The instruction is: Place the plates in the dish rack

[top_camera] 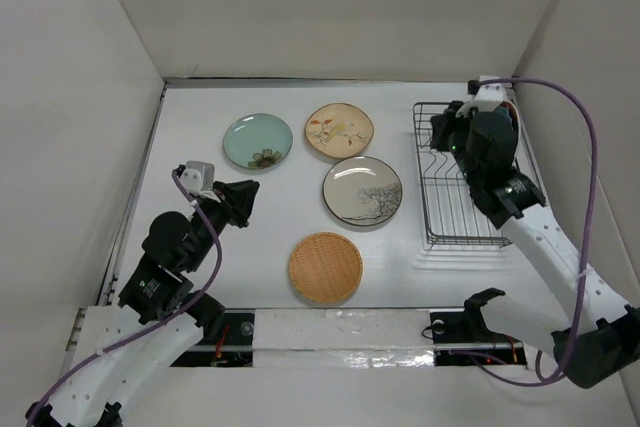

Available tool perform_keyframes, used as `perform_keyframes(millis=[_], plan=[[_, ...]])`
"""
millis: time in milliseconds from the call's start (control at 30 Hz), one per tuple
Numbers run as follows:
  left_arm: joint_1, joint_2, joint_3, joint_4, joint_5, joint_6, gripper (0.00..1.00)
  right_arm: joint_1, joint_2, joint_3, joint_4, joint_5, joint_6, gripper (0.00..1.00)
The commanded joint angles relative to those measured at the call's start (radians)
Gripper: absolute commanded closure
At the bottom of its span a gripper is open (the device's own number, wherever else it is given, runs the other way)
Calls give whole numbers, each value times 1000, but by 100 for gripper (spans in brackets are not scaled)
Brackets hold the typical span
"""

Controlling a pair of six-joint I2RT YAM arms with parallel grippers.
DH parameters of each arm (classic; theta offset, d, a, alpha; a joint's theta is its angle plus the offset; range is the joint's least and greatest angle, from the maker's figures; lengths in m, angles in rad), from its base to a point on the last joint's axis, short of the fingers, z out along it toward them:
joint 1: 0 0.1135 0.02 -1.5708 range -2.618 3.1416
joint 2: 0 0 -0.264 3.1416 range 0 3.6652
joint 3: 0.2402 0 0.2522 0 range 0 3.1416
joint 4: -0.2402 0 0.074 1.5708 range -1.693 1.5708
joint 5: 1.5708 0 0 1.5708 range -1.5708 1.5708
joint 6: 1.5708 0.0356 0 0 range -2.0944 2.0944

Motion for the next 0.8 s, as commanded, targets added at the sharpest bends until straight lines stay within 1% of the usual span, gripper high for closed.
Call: perform_keyframes(millis=[0,33,67,100,133,200,233,300,333,400,433,467,500,533,567,667,700,733,767], plan=[[-5,26,3,34,-21,9,91,127,-29,-98,89,-140,101,100],[-5,33,5,34,-19,9,95,210,-23,-123,97,-165,115,100],[-5,45,5,34,-14,9,100,252,-13,-172,106,-182,155,100],[8,49,6,34,-10,9,100,293,4,-197,112,-200,176,100],[18,56,6,35,5,9,100,372,45,-217,112,-199,195,100],[36,65,6,40,24,8,100,434,89,-270,98,-170,264,100],[36,66,6,41,27,9,100,460,104,-298,115,-178,290,89],[36,71,6,41,21,9,100,505,148,-382,178,-207,374,71],[36,71,6,41,18,9,100,505,161,-407,204,-217,399,56],[36,73,6,38,15,9,99,528,188,-457,286,-251,465,45],[36,73,6,38,13,9,97,528,199,-502,313,-285,483,37],[36,71,6,38,10,9,92,528,213,-520,355,-302,511,36],[36,73,6,40,12,9,90,528,243,-539,382,-347,522,36],[36,74,6,40,12,9,88,528,259,-569,429,-360,543,36],[36,74,6,40,12,11,84,528,276,-585,457,-372,551,36],[36,74,6,38,10,11,78,528,354,-608,544,-446,563,36],[36,74,6,38,10,11,77,528,377,-612,572,-467,565,37],[36,73,6,38,12,11,76,528,412,-619,607,-527,565,38],[36,69,6,38,12,12,75,528,428,-623,653,-539,575,39]])
